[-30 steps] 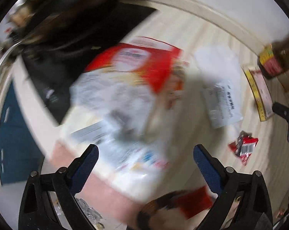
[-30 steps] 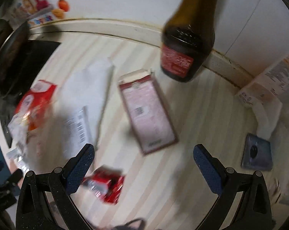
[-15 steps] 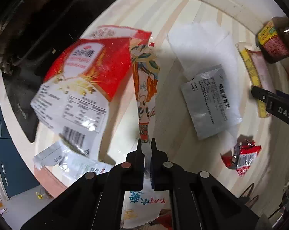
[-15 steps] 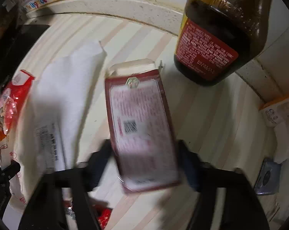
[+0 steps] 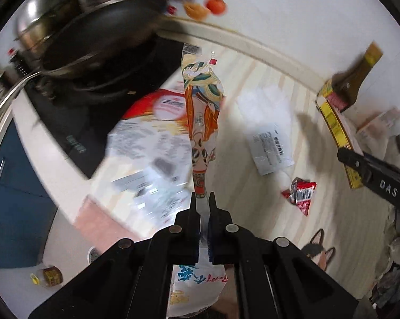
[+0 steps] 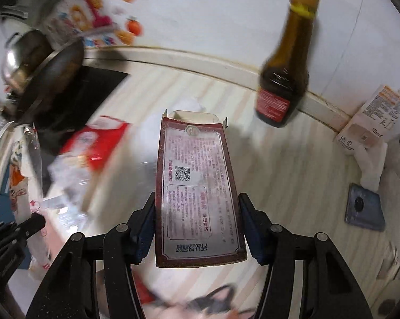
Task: Collect trash
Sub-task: 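Carry the wrapper and pink box to the bin and release both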
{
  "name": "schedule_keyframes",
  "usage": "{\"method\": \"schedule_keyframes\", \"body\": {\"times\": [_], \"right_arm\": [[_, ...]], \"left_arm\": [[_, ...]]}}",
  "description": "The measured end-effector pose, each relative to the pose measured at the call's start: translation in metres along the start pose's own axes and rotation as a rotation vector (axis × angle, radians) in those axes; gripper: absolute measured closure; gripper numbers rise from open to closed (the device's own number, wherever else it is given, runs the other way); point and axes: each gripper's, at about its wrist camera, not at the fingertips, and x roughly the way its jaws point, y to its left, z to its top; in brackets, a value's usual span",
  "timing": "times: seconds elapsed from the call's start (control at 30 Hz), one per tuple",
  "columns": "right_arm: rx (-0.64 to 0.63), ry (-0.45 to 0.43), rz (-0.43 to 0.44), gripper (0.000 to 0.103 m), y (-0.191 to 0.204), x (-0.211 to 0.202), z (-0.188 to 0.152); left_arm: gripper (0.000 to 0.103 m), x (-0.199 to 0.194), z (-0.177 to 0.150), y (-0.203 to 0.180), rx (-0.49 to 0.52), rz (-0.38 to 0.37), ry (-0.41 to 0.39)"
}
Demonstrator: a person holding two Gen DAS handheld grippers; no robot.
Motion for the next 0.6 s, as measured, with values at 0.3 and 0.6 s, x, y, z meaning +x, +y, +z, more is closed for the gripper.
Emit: {"method": "schedule_keyframes", "body": {"times": [0.3,0.6], "right_arm": [[-0.182,-0.004,0.208,0.043,0.149,-0.06,-0.073],[-0.469,0.16,0.39,0.043,0.339,-0.02,-0.18]], "left_arm": [[0.101,-0.08,-0.094,0.16,-0.3,0.072,-0.073],[0.101,-0.055,-0.258,0.311,-0.673,0.149,0.044]]}}
